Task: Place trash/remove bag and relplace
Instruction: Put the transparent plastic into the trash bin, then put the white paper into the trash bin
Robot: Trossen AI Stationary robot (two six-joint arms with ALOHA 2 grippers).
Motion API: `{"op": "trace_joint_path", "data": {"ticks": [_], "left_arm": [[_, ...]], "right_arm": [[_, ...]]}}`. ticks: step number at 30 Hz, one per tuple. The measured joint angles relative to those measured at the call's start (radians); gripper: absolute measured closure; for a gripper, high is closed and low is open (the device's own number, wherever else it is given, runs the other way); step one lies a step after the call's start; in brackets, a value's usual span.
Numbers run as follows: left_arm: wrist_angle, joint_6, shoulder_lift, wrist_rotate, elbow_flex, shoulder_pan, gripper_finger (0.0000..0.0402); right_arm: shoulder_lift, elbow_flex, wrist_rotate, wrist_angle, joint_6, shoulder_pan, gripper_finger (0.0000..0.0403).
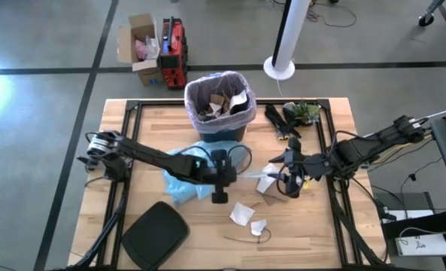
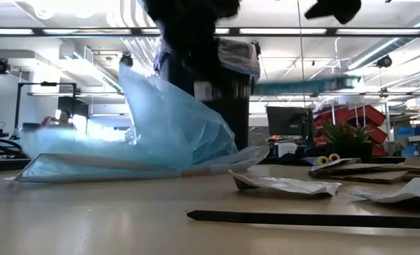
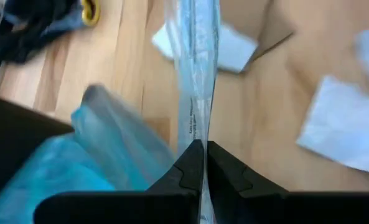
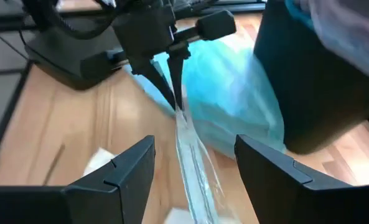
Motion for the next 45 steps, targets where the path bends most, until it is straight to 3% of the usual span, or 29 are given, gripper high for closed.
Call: {"op": "trace_joint_path", "data": {"ticks": [3,10,19,27,34,39,45], "left_arm": [[0.047,-0.017,-0.077,0.071,0.0,0.03,0.0401],[0.178,-0.11,-0.308,0.07,0.001,0.077,0.0401],[0.192,-0.122,-0.486,-0.215,0.003,0.209,0.0401],[0.23,-0.138,-0.417,-0.263,0.002,0.34,0.0402],[0.157,-0.088,-0.347,-0.265,0.002,0.368,0.0391],[0.039,-0.07,-0.324,-0.286,0.001,0.37,0.0357],[-0.023,-0.149,-0.327,-0.258,0.005,0.374,0.0278]], "right_arm": [[0.005,0.042,0.002,0.001,-0.021,-0.004,0.0198],[0.009,0.169,0.068,0.004,-0.097,-0.007,0.0194],[0.024,0.326,0.092,0.003,-0.176,-0.009,0.02],[0.069,0.362,0.092,0.002,-0.168,-0.009,0.0202],[0.12,0.36,0.058,-0.005,-0.083,0.014,0.02],[0.137,0.36,0.054,-0.009,-0.052,0.031,0.0191],[0.137,0.36,0.06,-0.011,-0.062,0.019,0.0181]]}}
